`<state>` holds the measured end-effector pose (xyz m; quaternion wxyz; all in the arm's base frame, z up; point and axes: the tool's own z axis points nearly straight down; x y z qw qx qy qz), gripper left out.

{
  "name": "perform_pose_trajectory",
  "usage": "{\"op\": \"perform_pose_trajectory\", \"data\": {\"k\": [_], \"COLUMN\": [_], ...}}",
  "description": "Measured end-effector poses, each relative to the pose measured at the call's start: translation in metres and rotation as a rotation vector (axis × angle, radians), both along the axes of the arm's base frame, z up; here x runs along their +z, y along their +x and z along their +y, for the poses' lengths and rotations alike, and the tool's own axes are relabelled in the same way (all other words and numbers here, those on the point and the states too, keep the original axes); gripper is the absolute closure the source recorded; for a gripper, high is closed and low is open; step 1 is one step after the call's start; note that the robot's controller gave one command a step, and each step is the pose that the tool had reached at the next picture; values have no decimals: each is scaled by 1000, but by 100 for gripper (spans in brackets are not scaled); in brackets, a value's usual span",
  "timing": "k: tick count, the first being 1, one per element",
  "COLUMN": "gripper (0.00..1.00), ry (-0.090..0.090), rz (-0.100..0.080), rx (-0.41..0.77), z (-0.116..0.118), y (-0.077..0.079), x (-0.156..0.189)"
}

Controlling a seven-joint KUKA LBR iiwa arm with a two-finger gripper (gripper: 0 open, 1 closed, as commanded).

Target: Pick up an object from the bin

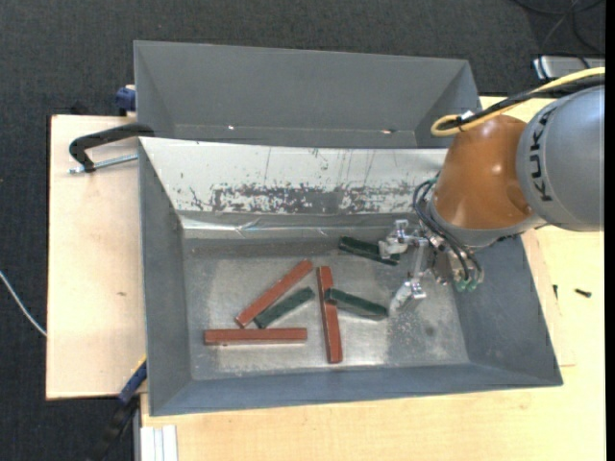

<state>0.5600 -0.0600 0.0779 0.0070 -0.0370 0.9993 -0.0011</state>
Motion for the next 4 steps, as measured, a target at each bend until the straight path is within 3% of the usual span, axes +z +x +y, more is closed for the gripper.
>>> {"op": "perform_pose_trajectory", "data": {"k": [1, 2, 3, 4], "gripper": [100, 0, 0, 100], "ry": [2, 3, 3, 1], "rz": [33, 3, 3, 4], "rx": [-21, -23, -23, 136], "z": [40, 41, 41, 101], "y": [-45, -40, -40, 22], "x": [-3, -5, -5, 1]}}
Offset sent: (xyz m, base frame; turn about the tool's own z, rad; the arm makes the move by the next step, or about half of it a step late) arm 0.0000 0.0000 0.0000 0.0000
